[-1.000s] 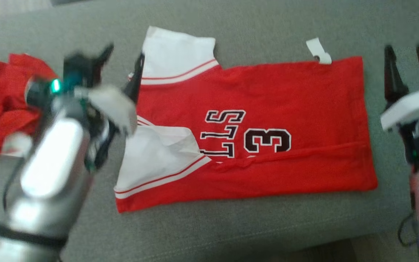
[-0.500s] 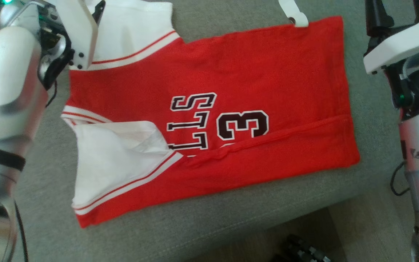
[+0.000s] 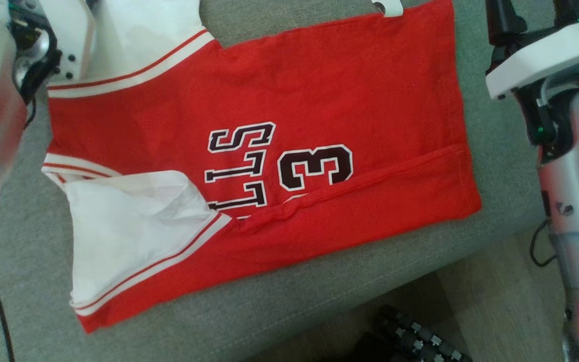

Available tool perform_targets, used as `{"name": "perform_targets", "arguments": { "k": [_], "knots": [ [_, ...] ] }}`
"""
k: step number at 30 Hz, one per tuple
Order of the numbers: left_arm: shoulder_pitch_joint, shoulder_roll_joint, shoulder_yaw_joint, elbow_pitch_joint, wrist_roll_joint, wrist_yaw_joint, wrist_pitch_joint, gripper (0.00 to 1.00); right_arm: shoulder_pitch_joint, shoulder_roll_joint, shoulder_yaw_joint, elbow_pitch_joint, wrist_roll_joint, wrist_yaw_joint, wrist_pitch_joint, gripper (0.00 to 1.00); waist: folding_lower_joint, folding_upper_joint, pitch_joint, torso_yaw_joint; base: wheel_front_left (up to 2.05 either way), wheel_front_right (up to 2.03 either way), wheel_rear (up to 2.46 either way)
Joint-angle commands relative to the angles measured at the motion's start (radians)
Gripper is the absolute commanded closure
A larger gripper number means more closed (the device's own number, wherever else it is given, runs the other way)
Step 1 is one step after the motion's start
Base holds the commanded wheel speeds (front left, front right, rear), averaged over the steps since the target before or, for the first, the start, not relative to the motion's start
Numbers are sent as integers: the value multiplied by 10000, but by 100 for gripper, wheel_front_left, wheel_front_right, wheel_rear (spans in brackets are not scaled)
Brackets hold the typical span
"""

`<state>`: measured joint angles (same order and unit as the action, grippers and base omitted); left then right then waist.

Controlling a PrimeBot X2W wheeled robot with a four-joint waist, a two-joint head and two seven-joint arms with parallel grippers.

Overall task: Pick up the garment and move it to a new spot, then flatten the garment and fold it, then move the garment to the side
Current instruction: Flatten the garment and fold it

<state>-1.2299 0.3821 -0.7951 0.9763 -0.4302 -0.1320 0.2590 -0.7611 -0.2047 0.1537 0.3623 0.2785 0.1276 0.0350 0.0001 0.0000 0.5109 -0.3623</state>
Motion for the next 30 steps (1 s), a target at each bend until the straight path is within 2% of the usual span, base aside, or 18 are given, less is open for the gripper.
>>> {"name": "perform_targets", "arguments": {
  "k": [1,6,7,8,14,21,24,30],
  "knots": [
    [-666,371,81,-31,-132,15,-66,0,-231,-28,75,-414,82,31,-79,0,-1,0,96,-59,0,0,0],
    [-747,233,-466,208,-665,14,301,0,-199,-31,-17,-471,78,31,-99,0,-1,0,190,-81,0,0,0],
    [-735,216,-604,186,-821,14,401,28,-199,-44,-47,-450,72,31,-104,0,-1,0,185,-68,0,0,0],
    [-719,204,-766,102,-978,14,449,100,-201,-60,-77,-419,62,31,-108,0,-1,0,168,-44,0,0,0],
    [-893,231,-1126,-91,-1563,14,-251,100,-250,-190,-346,-94,-20,31,-93,0,-1,0,-48,277,0,0,0],
    [-924,-70,-1007,-192,-1845,14,-1664,100,-211,-581,-608,654,10,31,42,0,-1,0,-472,882,0,0,0],
    [-808,-267,-926,-334,-1960,16,-2280,100,-177,-724,-760,1071,366,31,173,0,-1,0,-705,1239,0,0,0],
    [-372,-613,-1030,-1056,-1989,43,-3086,100,-78,-1441,-645,2311,964,31,926,0,-1,0,-1066,2024,0,0,0]
  ]
}}
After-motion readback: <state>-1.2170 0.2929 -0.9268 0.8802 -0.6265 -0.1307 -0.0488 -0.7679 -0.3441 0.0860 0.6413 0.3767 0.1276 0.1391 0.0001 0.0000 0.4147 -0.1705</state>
